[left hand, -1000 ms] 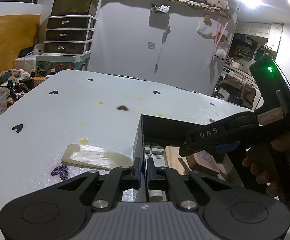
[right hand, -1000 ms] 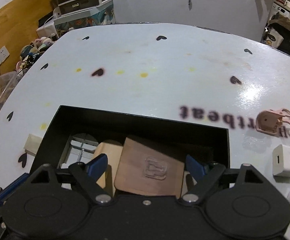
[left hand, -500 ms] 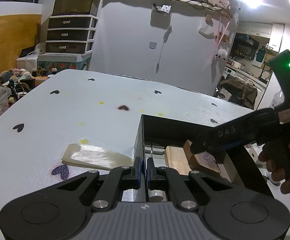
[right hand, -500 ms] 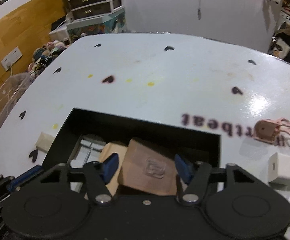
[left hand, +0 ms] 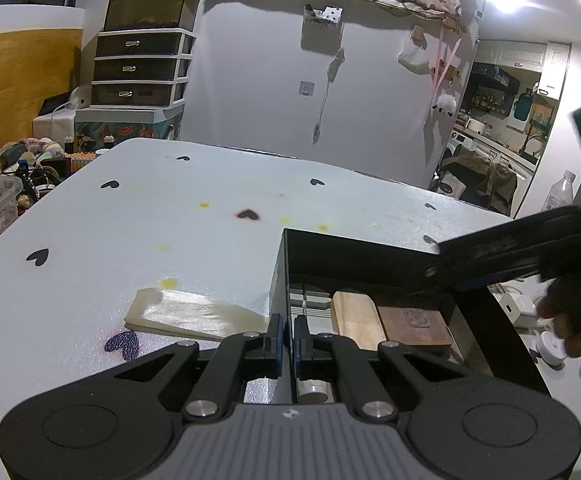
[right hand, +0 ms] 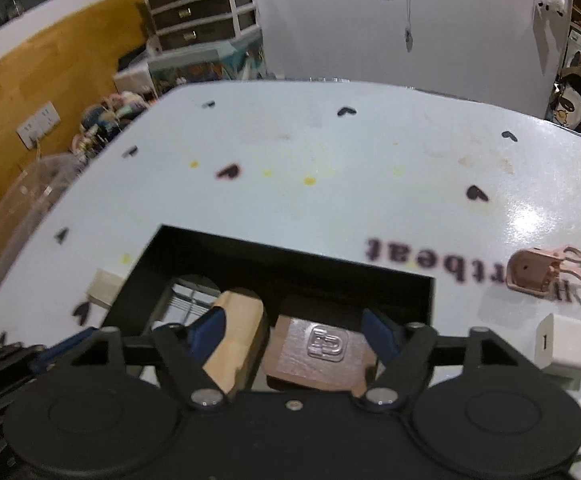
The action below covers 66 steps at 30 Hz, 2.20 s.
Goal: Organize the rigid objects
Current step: 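Lower the brown coaster into the black box beside the wooden block and release, then move the right tool to the white round tape measure and grasp it, then carry the tape measure into the black box and open the right tool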
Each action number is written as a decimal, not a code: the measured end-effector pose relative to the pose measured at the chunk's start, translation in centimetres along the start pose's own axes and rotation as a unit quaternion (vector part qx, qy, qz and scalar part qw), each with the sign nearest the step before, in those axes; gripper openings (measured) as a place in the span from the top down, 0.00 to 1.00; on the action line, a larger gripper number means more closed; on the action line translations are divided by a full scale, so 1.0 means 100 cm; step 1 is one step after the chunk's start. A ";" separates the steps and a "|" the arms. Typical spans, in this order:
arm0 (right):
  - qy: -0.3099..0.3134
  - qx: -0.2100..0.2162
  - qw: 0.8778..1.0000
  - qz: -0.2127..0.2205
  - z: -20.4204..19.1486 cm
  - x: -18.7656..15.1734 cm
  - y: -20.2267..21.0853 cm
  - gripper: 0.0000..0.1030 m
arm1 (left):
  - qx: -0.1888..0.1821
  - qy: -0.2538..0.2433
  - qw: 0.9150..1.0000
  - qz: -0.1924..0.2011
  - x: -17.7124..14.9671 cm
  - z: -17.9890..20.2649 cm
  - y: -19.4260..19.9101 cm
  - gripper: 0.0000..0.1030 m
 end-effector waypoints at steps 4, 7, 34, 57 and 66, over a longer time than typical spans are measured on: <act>0.001 0.001 1.000 0.031 0.007 -0.002 0.026 0.11 | 0.000 0.000 1.000 0.000 0.000 0.000 0.000 0.96; 0.004 -0.001 0.998 0.056 0.014 -0.007 0.044 0.05 | 0.001 0.001 1.000 -0.001 0.000 0.000 0.000 0.96; -0.019 -0.138 0.979 0.152 0.127 -0.105 0.110 0.00 | 0.017 0.004 1.000 -0.009 0.002 0.005 -0.001 0.96; -0.053 -0.169 0.978 0.106 0.189 -0.115 0.092 0.42 | 0.027 0.001 1.000 -0.016 0.004 0.008 -0.004 0.96; -0.037 -0.114 0.986 0.118 0.157 -0.105 0.101 0.45 | 0.027 0.001 1.000 -0.016 0.004 0.008 -0.004 0.96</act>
Point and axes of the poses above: each gripper's, at about its wrist camera, not at the fingertips, and y roughly against the way its jaws point, z to its right, x to its top, the point moved 7 cm from there along -y, roughly the way its jaws point, and after that the axes turned 15 degrees about x, right-handed, at the moved point
